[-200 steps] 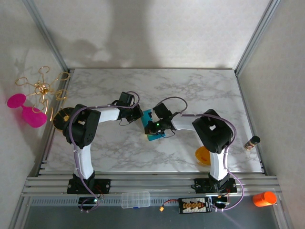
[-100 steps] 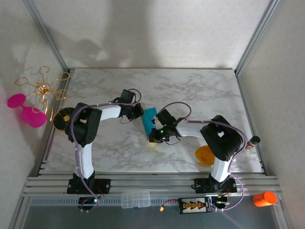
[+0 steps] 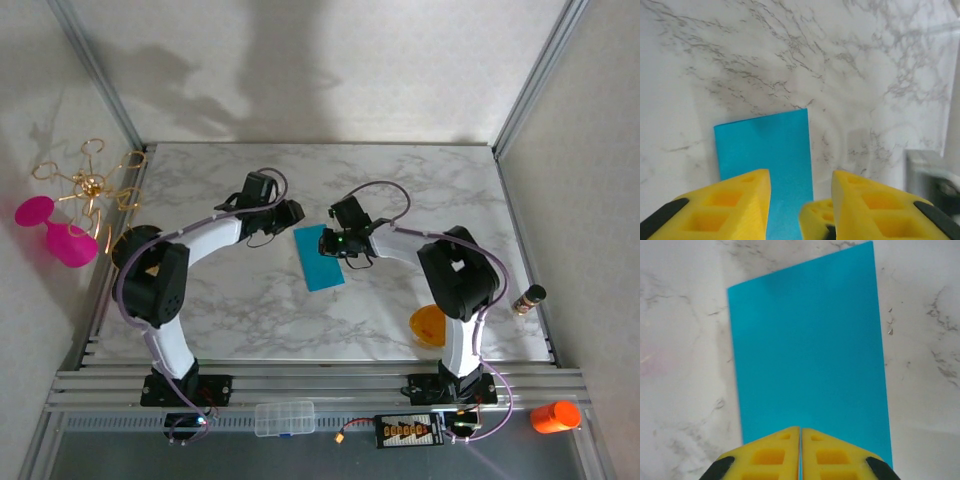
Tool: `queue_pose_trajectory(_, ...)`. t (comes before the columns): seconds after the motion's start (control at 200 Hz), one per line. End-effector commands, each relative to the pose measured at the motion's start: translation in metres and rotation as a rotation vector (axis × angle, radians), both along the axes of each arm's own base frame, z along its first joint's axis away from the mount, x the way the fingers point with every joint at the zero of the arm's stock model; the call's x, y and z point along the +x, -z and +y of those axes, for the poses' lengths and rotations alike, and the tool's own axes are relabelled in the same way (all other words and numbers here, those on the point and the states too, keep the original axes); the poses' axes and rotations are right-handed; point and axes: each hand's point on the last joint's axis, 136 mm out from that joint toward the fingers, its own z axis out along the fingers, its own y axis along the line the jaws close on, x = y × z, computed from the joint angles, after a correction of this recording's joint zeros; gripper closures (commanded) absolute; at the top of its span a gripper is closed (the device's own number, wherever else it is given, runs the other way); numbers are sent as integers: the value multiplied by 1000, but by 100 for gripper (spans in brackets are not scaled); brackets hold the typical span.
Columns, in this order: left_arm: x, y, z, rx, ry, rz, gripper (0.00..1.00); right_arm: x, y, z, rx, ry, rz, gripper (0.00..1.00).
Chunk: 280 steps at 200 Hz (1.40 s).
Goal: Fold a paper plane with a square sheet of paper (pick it up from the middle)
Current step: First fold the square sheet of paper in half at the center of the table.
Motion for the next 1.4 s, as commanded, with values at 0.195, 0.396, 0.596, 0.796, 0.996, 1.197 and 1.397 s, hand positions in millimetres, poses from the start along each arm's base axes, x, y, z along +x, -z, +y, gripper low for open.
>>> queue_pose_trajectory(0.195,-25,9,19,-35,-142,43,54,-10,45,-11,-86,151,140,81)
queue_pose_trajectory(0.396,-29,23,5,-71,-109,79,53,-6,54,-11,-26,347,191,79)
queue_pose_trajectory(0.596,-24,33,-17,-106,-53,104,59,7,18,-2,96,379,130,79)
queue_pose_trajectory(0.796,-15,43,-33,-109,-20,108,70,7,-38,-16,197,341,12,63)
queue_pose_trajectory(0.996,-4,54,-42,-115,-11,120,73,-19,-34,-45,168,328,51,53)
queue_pose_trajectory(1.197,0,73,-36,-71,-45,144,74,-48,-22,-45,194,279,145,52)
queue_pose_trajectory(1.397,-7,94,-24,-13,-110,175,74,-63,-12,-37,228,237,224,52)
